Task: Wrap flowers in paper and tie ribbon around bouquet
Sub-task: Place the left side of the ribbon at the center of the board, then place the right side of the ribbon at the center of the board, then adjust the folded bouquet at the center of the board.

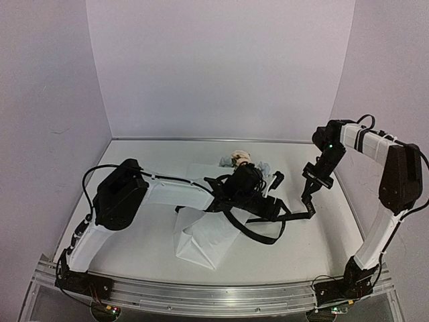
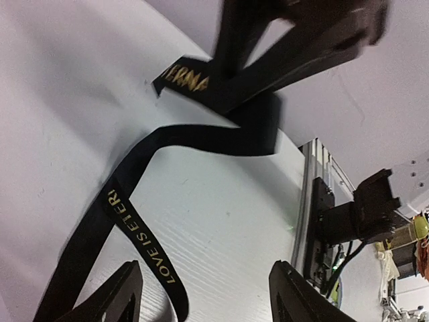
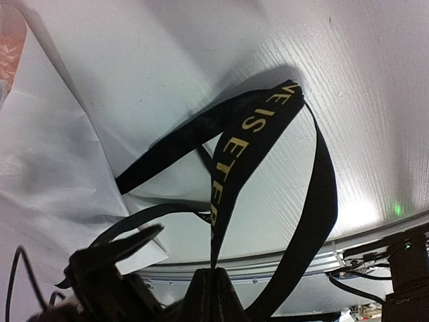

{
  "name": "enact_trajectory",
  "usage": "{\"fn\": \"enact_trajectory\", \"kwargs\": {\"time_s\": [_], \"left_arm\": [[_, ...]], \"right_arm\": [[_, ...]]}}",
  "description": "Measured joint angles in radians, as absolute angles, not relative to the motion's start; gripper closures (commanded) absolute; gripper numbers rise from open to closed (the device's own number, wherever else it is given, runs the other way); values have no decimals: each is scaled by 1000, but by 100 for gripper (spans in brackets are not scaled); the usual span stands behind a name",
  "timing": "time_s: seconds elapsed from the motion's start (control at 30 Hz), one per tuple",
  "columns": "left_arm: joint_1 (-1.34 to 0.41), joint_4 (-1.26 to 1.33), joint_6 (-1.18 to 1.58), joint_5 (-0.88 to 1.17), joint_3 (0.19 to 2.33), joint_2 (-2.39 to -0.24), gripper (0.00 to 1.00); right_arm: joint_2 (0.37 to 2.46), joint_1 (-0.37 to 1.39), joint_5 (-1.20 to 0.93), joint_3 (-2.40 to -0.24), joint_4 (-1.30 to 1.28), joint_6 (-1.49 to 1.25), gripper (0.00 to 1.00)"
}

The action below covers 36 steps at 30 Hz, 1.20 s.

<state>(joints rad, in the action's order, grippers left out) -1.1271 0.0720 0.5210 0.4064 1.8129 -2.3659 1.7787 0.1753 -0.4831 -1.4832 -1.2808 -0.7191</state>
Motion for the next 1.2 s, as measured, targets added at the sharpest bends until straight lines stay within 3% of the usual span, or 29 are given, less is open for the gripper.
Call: {"fn": "enact_trajectory", "kwargs": {"time_s": [0.13, 0.23, 0.27, 0.4, 0.53, 0.6, 0.73, 0.9, 1.07, 1.2], "left_arm": [[-1127, 44, 482, 380, 1796, -2241, 23], [-1127, 37, 459, 349, 1774, -2152, 22], [-1127, 29, 452, 335, 1761, -2123, 22], [-1127, -7, 437, 252, 1657, -2008, 26], [-1127, -73, 439, 109, 1437, -1829, 31], [-1127, -128, 451, 17, 1303, -1706, 32], [-1125, -230, 489, -109, 1077, -1455, 32], [-1144, -301, 552, -165, 878, -1223, 30], [-1234, -362, 586, -187, 827, -1200, 33], [-1307, -394, 599, -222, 827, -1252, 35]], "right_arm": [[1792, 175, -486, -1517, -1288, -707, 100], [1805, 179, -488, -1548, -1292, -705, 91], [1809, 179, -488, -1557, -1293, -703, 85], [1820, 188, -484, -1573, -1298, -687, 43], [1817, 224, -461, -1569, -1305, -648, 21], [1812, 247, -452, -1561, -1307, -637, 16], [1768, 308, -426, -1523, -1309, -619, 18], [1630, 470, -391, -1348, -1209, -671, 29], [1572, 662, -346, -1183, -1032, -779, 50], [1572, 789, -298, -1129, -893, -847, 58]]}}
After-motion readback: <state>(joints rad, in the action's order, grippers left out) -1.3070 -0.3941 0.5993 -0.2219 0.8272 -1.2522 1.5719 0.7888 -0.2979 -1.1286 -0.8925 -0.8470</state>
